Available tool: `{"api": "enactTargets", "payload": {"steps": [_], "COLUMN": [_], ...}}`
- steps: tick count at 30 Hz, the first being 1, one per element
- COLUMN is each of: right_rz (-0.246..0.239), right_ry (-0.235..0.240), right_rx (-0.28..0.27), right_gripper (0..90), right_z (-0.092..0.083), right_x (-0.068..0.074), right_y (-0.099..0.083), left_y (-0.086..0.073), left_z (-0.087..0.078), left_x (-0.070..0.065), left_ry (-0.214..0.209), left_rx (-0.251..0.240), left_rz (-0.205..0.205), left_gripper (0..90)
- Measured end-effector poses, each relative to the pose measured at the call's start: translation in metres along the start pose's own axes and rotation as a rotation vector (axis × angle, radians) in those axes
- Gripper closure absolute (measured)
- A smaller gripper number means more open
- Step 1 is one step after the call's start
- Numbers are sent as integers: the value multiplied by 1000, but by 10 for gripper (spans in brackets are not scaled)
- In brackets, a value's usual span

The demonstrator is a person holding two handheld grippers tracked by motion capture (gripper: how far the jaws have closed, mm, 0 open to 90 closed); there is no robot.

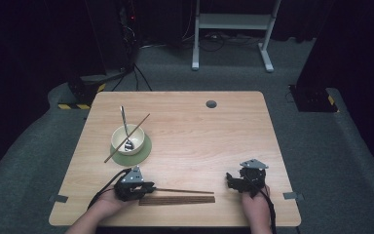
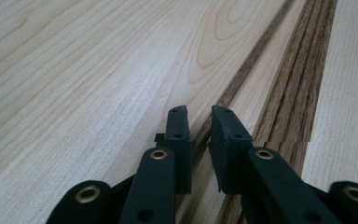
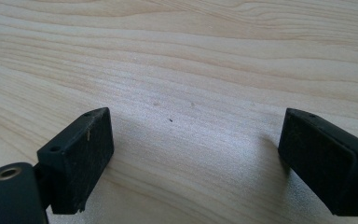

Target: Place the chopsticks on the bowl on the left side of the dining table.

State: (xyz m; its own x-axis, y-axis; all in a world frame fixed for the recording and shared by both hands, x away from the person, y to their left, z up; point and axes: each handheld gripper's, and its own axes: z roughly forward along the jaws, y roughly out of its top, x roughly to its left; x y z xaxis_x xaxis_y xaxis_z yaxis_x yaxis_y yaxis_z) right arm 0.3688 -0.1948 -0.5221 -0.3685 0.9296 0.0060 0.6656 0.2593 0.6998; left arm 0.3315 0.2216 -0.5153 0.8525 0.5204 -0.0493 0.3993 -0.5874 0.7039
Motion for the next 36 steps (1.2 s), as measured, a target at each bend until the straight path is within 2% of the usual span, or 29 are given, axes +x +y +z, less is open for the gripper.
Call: {"api": "enactTargets", "payload": {"steps": [5,7,11,12,15,17,19,20,23,25,26,29,32,36], "right_rz": [0,-1,3,3,2,-3,7,5,4,0,4,5,2,6], "right_ry": [0,2,4,4,4,3,5,4,4,3,4,6,5,6], "right_rx": [0,0,4,4,3,0,7,5,5,2,5,8,5,8], "right_gripper": [101,101,101,101,101,101,101,101,101,101,101,101,101,101], "right_z": [0,0,0,0,0,0,0,0,0,0,0,-1,0,-1], "right_x": [0,0,1,1,0,0,1,1,1,1,1,1,1,1], "right_y": [0,0,0,0,0,0,0,0,0,0,0,0,0,0], "left_y": [0,0,0,0,0,0,0,0,-2,-2,-1,1,1,2], "left_z": [0,0,0,0,0,1,1,2,3,4,4,4,4,3], "left_x": [2,1,3,2,3,3,2,1,0,-1,-2,-2,-3,-3], "left_ry": [9,21,45,54,62,70,74,83,76,75,77,81,80,95], "left_rx": [2,-1,2,-7,-5,-8,-12,-17,-35,-41,-35,-27,-25,-30], "left_rz": [9,-10,0,-23,-20,-21,-20,-3,-17,-14,-1,7,-19,-9], "left_gripper": [826,830,833,833,832,816,760,754,775,790,831,833,833,834]}}
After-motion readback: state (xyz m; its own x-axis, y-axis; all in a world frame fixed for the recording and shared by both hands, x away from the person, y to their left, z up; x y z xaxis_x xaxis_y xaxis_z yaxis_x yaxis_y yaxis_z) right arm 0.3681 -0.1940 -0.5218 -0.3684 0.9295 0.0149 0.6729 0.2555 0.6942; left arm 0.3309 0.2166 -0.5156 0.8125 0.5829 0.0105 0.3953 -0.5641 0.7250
